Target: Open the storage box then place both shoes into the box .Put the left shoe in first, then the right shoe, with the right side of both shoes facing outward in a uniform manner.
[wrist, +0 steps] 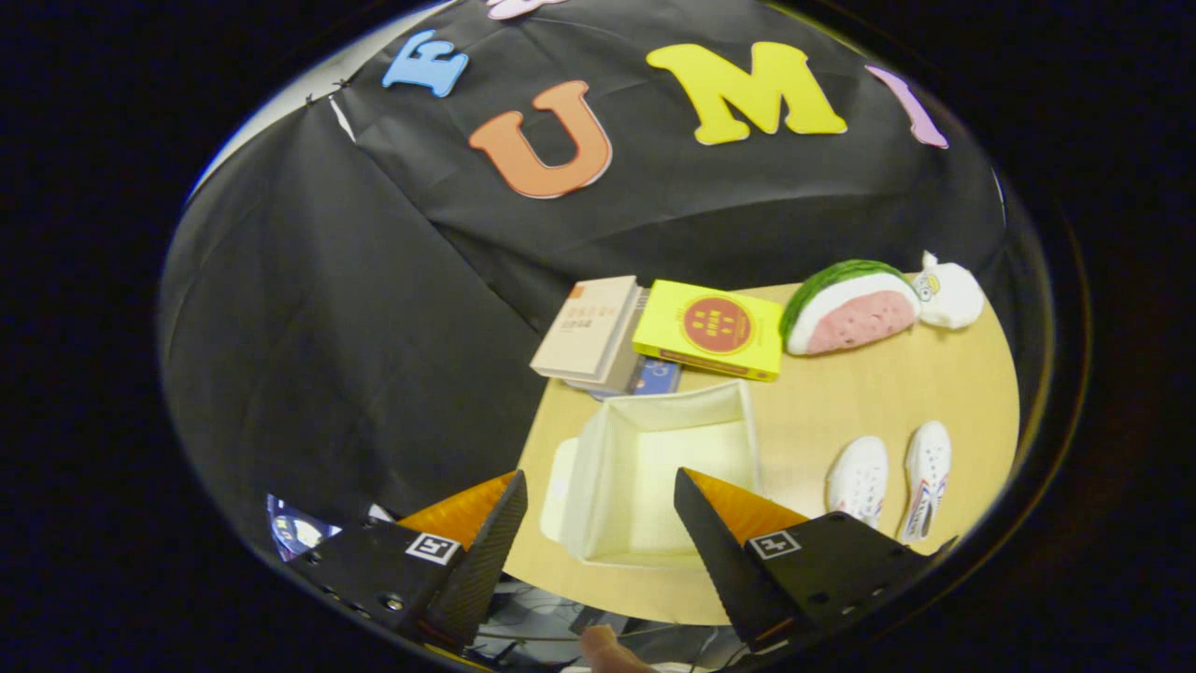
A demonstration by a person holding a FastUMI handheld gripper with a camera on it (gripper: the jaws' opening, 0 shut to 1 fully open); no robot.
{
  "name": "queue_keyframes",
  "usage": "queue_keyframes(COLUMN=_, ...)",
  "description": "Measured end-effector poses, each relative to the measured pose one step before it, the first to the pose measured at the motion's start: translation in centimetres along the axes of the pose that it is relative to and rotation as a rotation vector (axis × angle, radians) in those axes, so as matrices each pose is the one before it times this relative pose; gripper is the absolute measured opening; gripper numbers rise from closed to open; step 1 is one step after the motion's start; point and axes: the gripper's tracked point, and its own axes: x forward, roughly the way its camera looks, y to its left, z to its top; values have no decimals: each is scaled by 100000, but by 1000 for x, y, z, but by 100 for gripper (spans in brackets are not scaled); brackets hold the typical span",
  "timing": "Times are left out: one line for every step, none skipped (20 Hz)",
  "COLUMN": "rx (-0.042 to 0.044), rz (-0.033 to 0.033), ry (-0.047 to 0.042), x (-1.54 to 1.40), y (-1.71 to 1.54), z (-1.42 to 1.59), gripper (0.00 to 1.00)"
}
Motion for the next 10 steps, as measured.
queue_keyframes(rx=203, rz=-2868, ry=1734, x=397, y=-2656, z=-622, gripper=96)
queue_keyframes(rx=7, rz=-3424, ry=1843, x=207, y=-2575, z=-823, gripper=96)
queue_keyframes(rx=293, rz=-2699, ry=1591, x=387, y=-2637, z=-715, gripper=96)
queue_keyframes(rx=1054, rz=-1888, ry=1746, x=425, y=-2433, z=-798, gripper=96)
queue_keyframes(rx=739, rz=-1689, ry=2195, x=546, y=-2244, z=-769, gripper=96)
queue_keyframes(rx=543, rz=-2206, ry=2636, x=712, y=-2230, z=-892, gripper=95)
queue_keyframes(rx=-112, rz=-2422, ry=2392, x=841, y=-2249, z=-845, gripper=95)
queue_keyframes(rx=-477, rz=-2884, ry=2431, x=1060, y=-2206, z=-799, gripper=96)
queue_keyframes(rx=-599, rz=-3462, ry=1883, x=1156, y=-2150, z=-748, gripper=96)
queue_keyframes(rx=-453, rz=-2185, ry=1543, x=1206, y=-1737, z=-409, gripper=96)
